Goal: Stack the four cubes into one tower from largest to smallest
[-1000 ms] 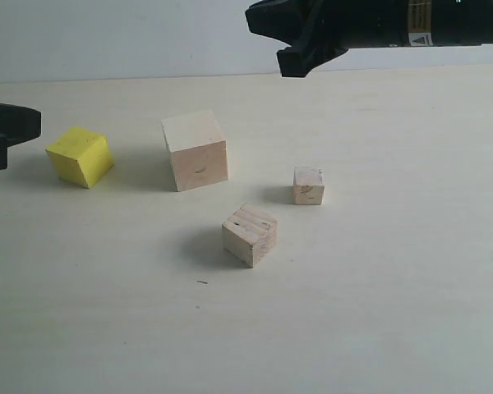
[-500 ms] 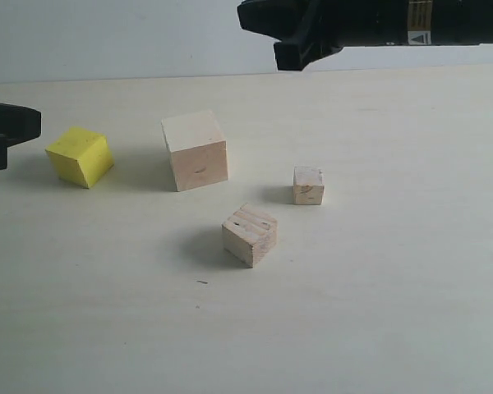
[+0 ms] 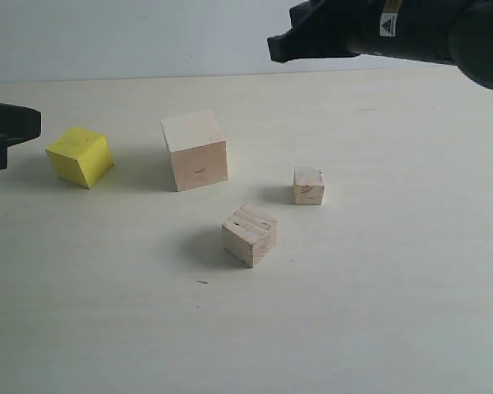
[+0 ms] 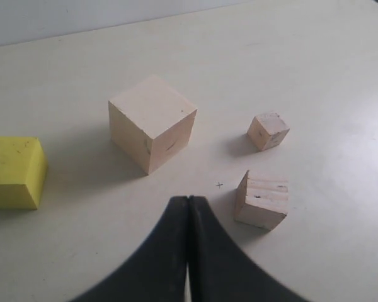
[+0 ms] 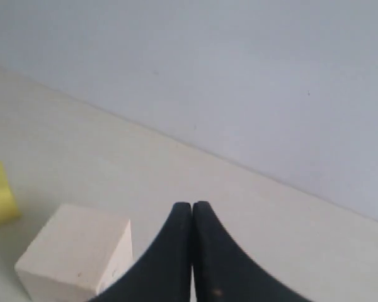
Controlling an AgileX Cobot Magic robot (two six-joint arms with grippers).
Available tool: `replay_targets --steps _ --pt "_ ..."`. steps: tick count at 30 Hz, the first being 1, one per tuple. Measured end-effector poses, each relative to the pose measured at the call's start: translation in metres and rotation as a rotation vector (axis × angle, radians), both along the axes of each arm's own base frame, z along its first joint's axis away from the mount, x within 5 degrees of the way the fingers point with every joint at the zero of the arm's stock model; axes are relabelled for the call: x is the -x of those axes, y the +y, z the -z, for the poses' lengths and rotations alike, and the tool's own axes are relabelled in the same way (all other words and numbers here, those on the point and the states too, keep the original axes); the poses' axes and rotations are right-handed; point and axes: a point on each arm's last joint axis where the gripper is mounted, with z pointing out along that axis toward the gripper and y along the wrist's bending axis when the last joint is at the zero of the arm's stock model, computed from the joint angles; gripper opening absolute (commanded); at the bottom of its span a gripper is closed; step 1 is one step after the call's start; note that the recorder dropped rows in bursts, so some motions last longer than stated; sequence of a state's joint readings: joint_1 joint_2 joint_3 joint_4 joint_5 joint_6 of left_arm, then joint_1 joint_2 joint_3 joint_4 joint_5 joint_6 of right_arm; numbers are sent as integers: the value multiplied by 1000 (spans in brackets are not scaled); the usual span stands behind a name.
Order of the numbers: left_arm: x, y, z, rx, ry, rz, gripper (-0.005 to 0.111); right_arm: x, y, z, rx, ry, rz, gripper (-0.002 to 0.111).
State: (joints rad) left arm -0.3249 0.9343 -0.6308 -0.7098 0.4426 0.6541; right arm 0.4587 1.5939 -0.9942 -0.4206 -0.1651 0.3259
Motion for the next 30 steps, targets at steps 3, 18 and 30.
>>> replay_targets --steps 3,18,30 --pt "0 0 0 0 0 0 0 9 9 9 94 72 -7 0" --pt "0 0 0 0 0 0 0 49 34 14 309 480 -355 11" --pt "0 0 0 0 0 0 0 51 68 60 222 672 -425 4"
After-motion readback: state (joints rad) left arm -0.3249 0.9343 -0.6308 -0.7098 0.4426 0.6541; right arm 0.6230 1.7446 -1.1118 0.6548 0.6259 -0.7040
